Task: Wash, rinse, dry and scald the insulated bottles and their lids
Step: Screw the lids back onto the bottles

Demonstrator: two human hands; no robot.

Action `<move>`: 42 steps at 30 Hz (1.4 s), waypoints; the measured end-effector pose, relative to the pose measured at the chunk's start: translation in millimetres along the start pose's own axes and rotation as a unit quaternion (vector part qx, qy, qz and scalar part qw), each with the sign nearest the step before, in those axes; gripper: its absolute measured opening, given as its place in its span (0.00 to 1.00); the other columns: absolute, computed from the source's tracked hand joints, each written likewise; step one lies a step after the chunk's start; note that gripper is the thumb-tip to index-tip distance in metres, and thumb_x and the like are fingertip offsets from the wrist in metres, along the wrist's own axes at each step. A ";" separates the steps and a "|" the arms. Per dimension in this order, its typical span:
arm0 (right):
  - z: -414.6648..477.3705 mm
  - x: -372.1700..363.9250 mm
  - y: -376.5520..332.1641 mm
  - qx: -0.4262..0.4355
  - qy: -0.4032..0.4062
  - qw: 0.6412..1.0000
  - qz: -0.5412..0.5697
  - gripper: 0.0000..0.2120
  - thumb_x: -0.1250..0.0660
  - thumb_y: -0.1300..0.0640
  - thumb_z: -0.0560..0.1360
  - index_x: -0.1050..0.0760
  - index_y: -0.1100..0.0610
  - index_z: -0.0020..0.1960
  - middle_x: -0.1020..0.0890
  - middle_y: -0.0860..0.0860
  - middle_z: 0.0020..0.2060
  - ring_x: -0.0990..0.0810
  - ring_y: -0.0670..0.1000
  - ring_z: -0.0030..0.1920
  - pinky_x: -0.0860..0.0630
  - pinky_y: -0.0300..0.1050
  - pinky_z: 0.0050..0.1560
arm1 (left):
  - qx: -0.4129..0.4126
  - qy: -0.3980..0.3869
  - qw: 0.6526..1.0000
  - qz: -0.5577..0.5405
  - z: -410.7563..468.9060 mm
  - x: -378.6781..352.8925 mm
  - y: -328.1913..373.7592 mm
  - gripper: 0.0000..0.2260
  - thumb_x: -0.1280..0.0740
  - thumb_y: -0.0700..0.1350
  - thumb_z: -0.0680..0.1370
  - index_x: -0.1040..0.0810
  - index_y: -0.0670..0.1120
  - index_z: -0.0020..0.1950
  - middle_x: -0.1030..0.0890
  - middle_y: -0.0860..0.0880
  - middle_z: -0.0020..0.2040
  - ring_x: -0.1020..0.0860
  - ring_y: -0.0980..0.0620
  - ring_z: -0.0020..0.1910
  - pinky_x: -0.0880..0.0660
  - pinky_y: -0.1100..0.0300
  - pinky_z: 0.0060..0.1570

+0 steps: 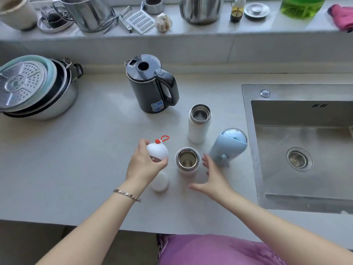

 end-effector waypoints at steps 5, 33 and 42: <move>21.6 -7.2 -20.7 0.054 0.071 0.996 0.031 0.41 0.18 0.59 0.52 0.33 0.52 0.60 0.25 0.49 0.57 0.27 0.51 0.61 0.31 0.50 0.63 | -0.020 -0.007 0.998 -0.064 -22.0 27.6 12.9 0.23 0.25 0.48 0.67 0.32 0.53 0.57 0.25 0.49 0.51 0.24 0.58 0.41 0.31 0.65 0.40; -50.7 56.0 -104.4 0.190 0.156 0.969 -0.016 0.30 0.28 0.51 0.55 0.26 0.49 0.58 0.25 0.41 0.48 0.24 0.42 0.51 0.26 0.39 0.50 | -0.223 -0.042 0.972 0.051 -91.7 42.2 161.5 0.26 0.33 0.64 0.64 0.33 0.62 0.60 0.28 0.56 0.46 0.29 0.55 0.49 0.35 0.73 0.42; -58.4 45.3 -111.9 0.196 0.170 0.964 -0.059 0.32 0.25 0.51 0.57 0.28 0.44 0.60 0.23 0.42 0.50 0.28 0.42 0.54 0.31 0.32 0.46 | -0.164 0.045 0.980 0.104 -101.0 55.4 149.5 0.29 0.35 0.66 0.63 0.32 0.57 0.61 0.26 0.51 0.46 0.24 0.49 0.47 0.29 0.58 0.45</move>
Point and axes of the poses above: each hand's wrist, its own z-axis towards the middle knuckle, its own x-axis out of the back of the hand, y = z × x, the point moved 10 cm from there along z, towards the middle knuckle
